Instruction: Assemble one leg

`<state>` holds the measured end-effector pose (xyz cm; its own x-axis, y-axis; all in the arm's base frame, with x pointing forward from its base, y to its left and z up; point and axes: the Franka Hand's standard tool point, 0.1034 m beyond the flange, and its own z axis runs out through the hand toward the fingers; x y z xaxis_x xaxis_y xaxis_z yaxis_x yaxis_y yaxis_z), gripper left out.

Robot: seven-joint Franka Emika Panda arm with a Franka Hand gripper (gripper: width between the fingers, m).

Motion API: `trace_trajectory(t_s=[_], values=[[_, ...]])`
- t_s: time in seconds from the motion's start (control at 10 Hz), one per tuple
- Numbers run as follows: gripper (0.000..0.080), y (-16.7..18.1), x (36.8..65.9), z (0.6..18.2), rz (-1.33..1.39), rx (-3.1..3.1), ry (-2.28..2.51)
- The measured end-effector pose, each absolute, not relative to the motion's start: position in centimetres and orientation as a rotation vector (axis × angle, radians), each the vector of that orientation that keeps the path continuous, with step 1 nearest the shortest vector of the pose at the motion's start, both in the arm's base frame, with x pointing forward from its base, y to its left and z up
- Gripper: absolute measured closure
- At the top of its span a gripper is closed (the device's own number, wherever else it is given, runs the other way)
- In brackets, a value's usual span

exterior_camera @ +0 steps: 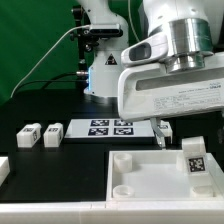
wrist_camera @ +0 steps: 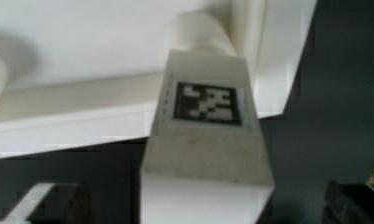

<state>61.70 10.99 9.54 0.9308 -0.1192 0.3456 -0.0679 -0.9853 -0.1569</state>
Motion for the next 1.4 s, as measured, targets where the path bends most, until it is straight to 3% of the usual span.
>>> trace_trajectory(t_s=[0.4, 0.9, 1.1, 1.2, 1.3, 1.4], values=[[0.0151, 11.1, 62.2, 8.6, 0.013, -2.937, 0.128], [0.0151, 10.6, 62.8, 7.6, -0.03, -2.952, 0.154], [0.0375, 10.5, 62.8, 7.5, -0.025, -2.949, 0.205], [0.0375, 10.5, 62.8, 7.5, -0.024, -2.948, 0.216], [0.0508, 10.6, 62.8, 7.5, -0.009, -2.931, 0.37], [0.0508, 10.6, 62.8, 7.5, 0.008, -2.904, 0.543]])
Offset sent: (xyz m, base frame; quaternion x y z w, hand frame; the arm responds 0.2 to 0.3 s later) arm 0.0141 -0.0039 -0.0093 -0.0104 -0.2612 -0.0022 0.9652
